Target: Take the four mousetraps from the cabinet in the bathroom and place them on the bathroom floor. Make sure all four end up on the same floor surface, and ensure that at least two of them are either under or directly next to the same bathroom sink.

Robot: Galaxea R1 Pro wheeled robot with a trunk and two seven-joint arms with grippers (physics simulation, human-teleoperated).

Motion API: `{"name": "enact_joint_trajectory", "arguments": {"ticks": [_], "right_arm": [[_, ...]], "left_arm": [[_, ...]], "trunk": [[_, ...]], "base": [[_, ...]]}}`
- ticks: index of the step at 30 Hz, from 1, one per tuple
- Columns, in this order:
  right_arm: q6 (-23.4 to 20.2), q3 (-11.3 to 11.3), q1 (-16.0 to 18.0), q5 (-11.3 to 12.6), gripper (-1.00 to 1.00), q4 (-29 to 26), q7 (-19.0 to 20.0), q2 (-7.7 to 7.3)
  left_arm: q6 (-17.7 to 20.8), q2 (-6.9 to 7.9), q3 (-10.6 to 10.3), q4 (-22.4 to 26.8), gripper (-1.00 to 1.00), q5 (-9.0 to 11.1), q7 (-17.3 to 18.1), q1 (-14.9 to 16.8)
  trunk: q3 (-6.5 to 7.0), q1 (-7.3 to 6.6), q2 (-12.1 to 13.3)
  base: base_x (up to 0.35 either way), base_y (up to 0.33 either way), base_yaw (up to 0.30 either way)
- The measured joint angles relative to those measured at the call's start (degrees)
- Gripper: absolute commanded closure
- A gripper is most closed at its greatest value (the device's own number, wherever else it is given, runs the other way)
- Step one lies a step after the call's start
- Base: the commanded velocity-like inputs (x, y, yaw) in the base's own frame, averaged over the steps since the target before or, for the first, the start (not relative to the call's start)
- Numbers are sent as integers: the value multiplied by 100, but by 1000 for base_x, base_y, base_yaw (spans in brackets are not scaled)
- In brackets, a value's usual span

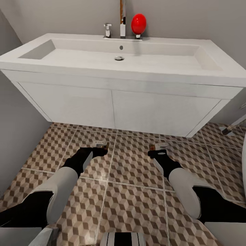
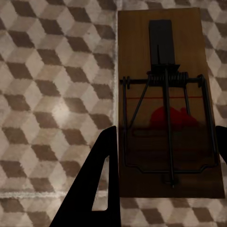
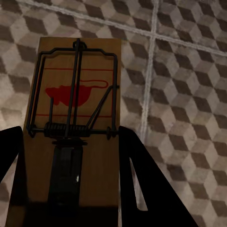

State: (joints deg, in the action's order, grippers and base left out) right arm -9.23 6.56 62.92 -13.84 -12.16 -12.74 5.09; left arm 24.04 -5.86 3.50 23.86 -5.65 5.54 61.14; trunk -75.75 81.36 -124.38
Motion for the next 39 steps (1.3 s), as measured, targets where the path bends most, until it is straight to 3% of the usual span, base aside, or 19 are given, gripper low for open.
{"name": "enact_joint_trajectory", "arguments": {"ticks": [17,39], "right_arm": [[42,2,-1,8,100,3,-6,-6],[178,0,0,12,100,5,32,-3]], "left_arm": [[-90,24,0,-36,100,13,-4,13],[-93,20,0,-28,100,8,-2,12]], "trunk": [[-5,0,0],[-5,0,0]], "base": [[0,0,-212],[0,0,-9]]}}
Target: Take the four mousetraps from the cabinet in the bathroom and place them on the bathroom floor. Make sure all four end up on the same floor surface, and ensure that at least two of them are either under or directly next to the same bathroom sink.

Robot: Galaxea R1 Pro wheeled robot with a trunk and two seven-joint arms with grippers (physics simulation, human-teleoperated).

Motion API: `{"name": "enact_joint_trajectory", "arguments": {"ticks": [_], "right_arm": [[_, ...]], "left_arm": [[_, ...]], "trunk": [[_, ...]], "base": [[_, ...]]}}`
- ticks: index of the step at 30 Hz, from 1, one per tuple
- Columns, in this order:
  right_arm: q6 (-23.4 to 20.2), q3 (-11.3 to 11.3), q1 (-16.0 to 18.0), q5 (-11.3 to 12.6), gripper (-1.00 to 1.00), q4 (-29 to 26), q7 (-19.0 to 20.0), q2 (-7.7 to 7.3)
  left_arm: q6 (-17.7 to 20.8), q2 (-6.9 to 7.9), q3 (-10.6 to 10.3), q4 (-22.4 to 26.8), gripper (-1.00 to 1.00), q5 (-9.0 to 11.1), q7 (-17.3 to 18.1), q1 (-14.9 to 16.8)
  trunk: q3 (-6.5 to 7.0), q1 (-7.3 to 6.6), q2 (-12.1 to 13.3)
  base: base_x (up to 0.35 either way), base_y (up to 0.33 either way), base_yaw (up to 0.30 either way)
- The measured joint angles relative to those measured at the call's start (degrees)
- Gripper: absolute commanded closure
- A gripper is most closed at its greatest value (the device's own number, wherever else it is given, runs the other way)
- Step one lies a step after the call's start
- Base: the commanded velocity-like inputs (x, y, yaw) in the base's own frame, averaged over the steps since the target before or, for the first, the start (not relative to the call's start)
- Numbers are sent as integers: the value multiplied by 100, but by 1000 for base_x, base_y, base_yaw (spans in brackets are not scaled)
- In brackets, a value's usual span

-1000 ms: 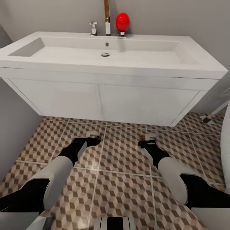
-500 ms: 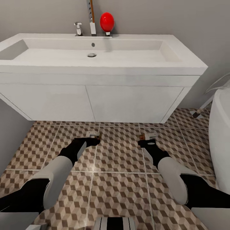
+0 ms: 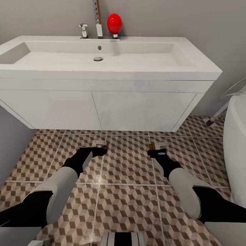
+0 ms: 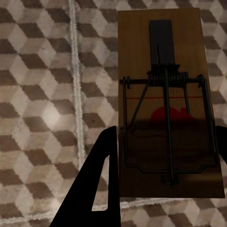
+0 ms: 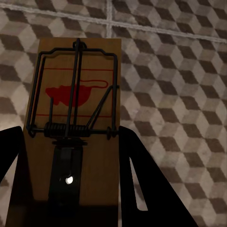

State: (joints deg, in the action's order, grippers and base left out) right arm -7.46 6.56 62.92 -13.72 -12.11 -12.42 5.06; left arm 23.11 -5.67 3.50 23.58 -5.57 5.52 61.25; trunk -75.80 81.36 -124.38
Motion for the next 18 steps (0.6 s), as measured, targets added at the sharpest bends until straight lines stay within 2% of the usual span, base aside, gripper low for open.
{"name": "enact_joint_trajectory", "arguments": {"ticks": [11,18], "right_arm": [[1,10,0,-13,100,-8,-91,2],[539,29,-1,7,100,2,-247,13]], "left_arm": [[-11,-21,3,4,100,-6,-39,0],[53,-23,6,-9,100,9,-44,0]], "trunk": [[0,0,0],[0,0,0]], "base": [[0,0,0],[0,0,0]]}}
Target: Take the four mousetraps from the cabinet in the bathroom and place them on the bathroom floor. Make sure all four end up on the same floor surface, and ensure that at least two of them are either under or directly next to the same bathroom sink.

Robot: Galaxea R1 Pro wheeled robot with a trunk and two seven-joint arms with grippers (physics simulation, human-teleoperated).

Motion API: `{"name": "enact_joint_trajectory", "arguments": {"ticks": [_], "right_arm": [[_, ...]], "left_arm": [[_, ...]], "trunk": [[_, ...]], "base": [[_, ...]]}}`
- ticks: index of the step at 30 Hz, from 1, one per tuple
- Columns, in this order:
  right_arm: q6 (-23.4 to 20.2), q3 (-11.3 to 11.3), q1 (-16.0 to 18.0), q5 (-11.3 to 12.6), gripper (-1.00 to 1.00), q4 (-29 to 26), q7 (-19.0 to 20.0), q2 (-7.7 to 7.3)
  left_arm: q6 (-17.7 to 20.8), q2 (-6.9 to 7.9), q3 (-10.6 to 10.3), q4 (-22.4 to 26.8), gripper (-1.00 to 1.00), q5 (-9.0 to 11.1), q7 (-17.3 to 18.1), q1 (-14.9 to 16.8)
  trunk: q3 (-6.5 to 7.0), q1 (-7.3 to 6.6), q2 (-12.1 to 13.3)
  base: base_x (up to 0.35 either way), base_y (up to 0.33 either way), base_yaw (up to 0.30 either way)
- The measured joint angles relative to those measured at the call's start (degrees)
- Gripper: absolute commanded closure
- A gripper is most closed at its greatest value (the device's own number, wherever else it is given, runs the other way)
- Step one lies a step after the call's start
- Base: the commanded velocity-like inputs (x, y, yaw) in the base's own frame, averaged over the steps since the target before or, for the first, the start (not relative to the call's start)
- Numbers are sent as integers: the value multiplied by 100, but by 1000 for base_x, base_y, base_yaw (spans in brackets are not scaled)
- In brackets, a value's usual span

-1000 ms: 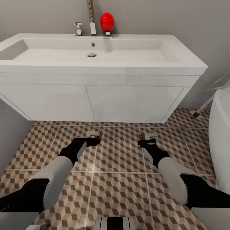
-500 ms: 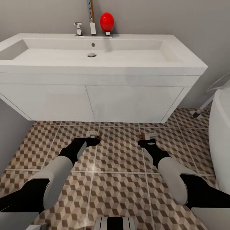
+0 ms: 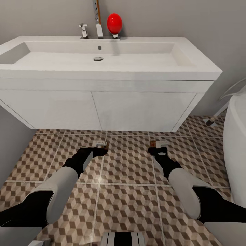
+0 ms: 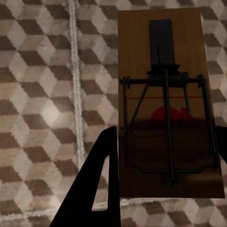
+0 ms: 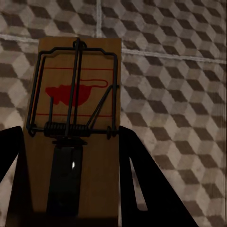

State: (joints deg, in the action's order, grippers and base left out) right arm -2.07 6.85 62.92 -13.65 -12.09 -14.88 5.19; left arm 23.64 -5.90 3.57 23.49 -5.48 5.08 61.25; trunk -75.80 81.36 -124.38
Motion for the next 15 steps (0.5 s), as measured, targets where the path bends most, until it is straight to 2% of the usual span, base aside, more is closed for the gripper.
{"name": "enact_joint_trajectory", "arguments": {"ticks": [5,15], "right_arm": [[47,118,0,85,100,5,-344,0],[100,135,-2,89,100,382,-394,-8]], "left_arm": [[-16,-3,1,-66,100,0,-10,0],[-126,-11,3,-371,100,13,-23,-1]], "trunk": [[0,0,0],[0,0,0]], "base": [[0,0,0],[0,0,0]]}}
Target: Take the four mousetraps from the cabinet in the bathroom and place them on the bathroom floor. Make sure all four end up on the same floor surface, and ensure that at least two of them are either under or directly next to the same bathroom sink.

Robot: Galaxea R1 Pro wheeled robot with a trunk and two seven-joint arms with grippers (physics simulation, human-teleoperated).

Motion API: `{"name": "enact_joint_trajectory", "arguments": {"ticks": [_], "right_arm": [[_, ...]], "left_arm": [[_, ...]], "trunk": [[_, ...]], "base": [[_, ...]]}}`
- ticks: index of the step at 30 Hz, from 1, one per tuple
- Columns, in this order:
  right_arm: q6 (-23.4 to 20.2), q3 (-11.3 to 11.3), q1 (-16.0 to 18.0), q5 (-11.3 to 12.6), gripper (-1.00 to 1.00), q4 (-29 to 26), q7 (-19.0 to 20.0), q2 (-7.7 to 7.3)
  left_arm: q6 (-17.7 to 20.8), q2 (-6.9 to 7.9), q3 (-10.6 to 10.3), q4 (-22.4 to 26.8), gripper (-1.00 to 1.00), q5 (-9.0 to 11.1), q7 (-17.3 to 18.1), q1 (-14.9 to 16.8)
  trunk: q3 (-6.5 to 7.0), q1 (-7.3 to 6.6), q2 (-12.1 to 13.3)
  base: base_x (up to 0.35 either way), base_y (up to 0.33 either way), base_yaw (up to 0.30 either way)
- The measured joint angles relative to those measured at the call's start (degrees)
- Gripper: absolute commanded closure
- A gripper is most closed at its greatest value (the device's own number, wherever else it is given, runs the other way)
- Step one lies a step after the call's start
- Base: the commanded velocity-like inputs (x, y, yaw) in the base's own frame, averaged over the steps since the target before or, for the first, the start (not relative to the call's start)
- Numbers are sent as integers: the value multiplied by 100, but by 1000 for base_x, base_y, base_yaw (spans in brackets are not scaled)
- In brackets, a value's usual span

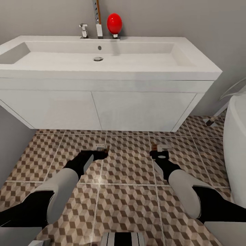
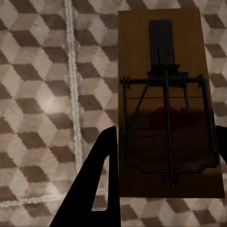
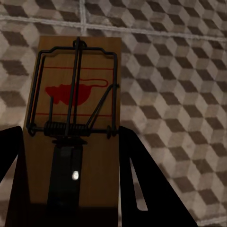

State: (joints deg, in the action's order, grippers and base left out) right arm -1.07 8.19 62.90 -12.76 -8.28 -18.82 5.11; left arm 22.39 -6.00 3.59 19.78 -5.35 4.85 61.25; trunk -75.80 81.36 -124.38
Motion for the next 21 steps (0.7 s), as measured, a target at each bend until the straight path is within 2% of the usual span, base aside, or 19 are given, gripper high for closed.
{"name": "enact_joint_trajectory", "arguments": {"ticks": [12,17,21], "right_arm": [[25,-8,0,-10,100,20,24,0],[28,-8,1,-11,100,20,27,2],[28,-8,-1,-11,100,20,27,17]], "left_arm": [[-959,-15,17,-388,100,48,-2,1],[-1292,-25,23,-504,100,28,-444,1],[-1447,-20,19,-527,100,17,-563,1]], "trunk": [[0,0,0],[0,0,0],[0,0,0]], "base": [[0,0,0],[0,0,0],[0,0,0]]}}
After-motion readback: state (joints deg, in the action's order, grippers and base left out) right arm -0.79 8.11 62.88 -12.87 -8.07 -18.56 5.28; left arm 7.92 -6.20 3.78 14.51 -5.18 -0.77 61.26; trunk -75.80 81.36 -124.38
